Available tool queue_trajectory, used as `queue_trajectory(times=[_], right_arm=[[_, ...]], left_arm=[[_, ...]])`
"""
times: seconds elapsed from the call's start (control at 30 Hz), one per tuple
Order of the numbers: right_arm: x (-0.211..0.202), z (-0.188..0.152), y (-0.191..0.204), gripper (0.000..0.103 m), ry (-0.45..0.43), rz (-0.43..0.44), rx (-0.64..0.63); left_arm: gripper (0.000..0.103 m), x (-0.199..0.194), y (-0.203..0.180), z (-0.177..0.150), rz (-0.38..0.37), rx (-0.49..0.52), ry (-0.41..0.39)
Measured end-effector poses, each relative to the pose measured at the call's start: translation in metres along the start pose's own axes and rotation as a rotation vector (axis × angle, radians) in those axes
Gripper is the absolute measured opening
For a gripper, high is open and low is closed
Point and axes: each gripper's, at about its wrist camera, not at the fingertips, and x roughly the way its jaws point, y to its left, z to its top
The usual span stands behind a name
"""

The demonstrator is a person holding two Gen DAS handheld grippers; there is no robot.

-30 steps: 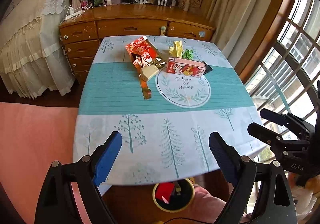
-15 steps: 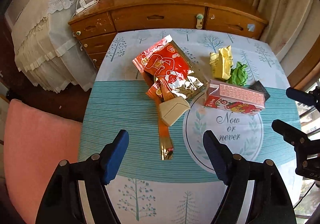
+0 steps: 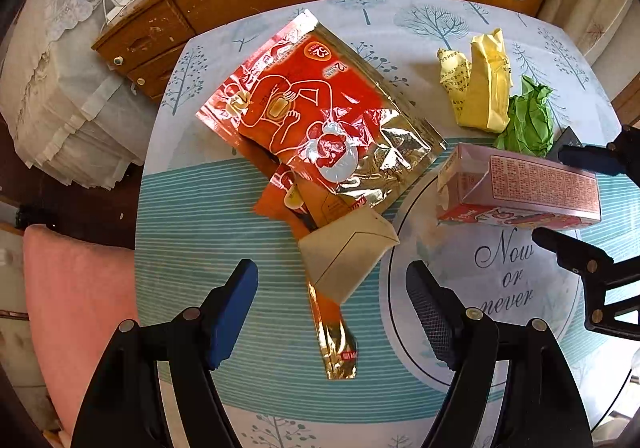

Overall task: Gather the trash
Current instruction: 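Grasp the beige paper piece with the left tool while the right tool grasps the pink juice carton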

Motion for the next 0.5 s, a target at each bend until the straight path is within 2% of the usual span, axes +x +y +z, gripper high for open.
queue_trajectory(times=[0.03, 0.07, 0.23, 0.3, 0.43, 0.5], right_arm=[[0.004, -0.001, 0.000, 0.059, 0.007, 0.011, -0.004], [0.006, -0.003, 0.000, 0.052, 0.010, 0.015, -0.006], [0.004, -0.013, 0.001, 0.041, -0.004, 0.088, 0.022], [0.000, -0.019, 0.002, 0.039, -0.003, 0.107, 0.037], [-0.003, -0.030, 0.002, 0.039, -0.003, 0.139, 0.072], [-0.003, -0.034, 0.001, 0.039, -0.004, 0.149, 0.084]], left_arm=[[0.079, 0.006, 0.000, 0.005, -0.002, 0.004, 0.008], [0.079, 0.011, -0.001, 0.008, -0.004, 0.007, 0.015], [0.078, 0.032, -0.002, 0.020, -0.031, 0.025, 0.066], [0.075, 0.036, -0.001, 0.021, -0.044, 0.036, 0.079], [0.061, 0.045, -0.003, 0.024, -0.045, 0.074, 0.105], [0.060, 0.048, -0.006, 0.023, -0.036, 0.089, 0.113]])
